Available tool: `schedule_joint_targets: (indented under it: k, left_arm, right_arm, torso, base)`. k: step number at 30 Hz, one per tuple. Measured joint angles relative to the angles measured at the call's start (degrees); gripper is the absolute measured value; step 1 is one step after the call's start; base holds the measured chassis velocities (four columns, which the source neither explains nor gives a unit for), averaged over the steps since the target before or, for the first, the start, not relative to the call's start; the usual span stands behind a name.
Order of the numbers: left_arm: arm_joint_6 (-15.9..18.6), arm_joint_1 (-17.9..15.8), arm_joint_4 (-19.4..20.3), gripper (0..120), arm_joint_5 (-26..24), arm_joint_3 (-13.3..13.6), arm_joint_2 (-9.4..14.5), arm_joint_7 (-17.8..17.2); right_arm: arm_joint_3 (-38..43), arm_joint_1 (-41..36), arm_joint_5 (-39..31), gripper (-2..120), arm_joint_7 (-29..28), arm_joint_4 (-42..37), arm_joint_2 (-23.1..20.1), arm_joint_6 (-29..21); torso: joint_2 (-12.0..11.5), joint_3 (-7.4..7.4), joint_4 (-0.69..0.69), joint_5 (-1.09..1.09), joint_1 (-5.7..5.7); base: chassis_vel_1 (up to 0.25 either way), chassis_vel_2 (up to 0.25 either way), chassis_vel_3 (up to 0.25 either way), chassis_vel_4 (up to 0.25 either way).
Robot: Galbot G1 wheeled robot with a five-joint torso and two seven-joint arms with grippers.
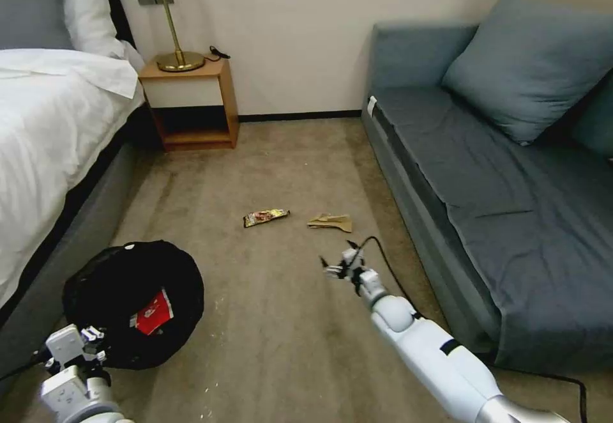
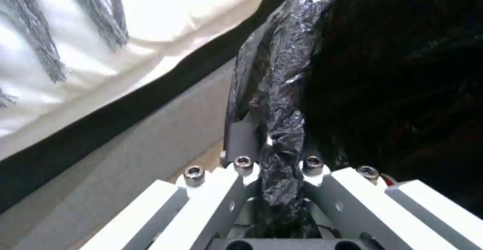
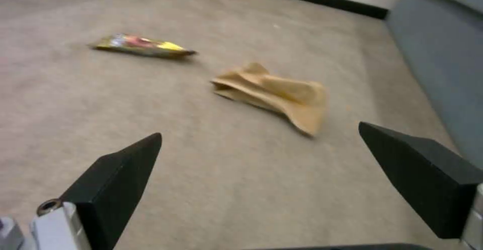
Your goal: Pick up the trash bin, then pick up the garbage on the floor and place it into the trash bin.
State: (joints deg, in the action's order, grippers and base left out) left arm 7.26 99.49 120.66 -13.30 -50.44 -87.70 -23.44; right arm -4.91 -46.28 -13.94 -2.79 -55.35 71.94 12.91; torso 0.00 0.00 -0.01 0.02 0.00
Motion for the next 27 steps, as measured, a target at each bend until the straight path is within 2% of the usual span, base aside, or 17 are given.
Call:
schedule_joint_targets:
  k: [6, 12, 27]
  left_arm:
    - [0.01, 0.32, 0.42, 3, 0.03, 0.09, 0.24, -0.02]
    - [0.0, 0.58, 0.8, 3, 0.27, 0.19, 0.16, -0.03]
    - [-0.34, -0.23, 0.44, 3, 0.89, 0.33, -0.59, -0.03]
  right_arm:
    - [2.29, -1.33, -0.31, 100, 0.51, 0.32, -0.19, 0.45]
    - [2.96, -2.24, -1.41, 100, 4.03, -0.74, -0.59, 2.07]
    - [2.62, -2.34, -1.37, 100, 5.38, -1.22, 0.01, 2.72]
  torso:
    - [0.0, 0.0, 0.01, 0.0, 0.0]
    - [0.0, 0.0, 0.01, -0.01, 0.0]
    - [-0.01, 0.0, 0.01, -0.02, 0.0]
  base:
    - [0.0, 0.0, 0.0, 0.0]
    - [0.0, 0.0, 0.0, 0.0]
    - [-0.017, 0.017, 0.023, -0.018]
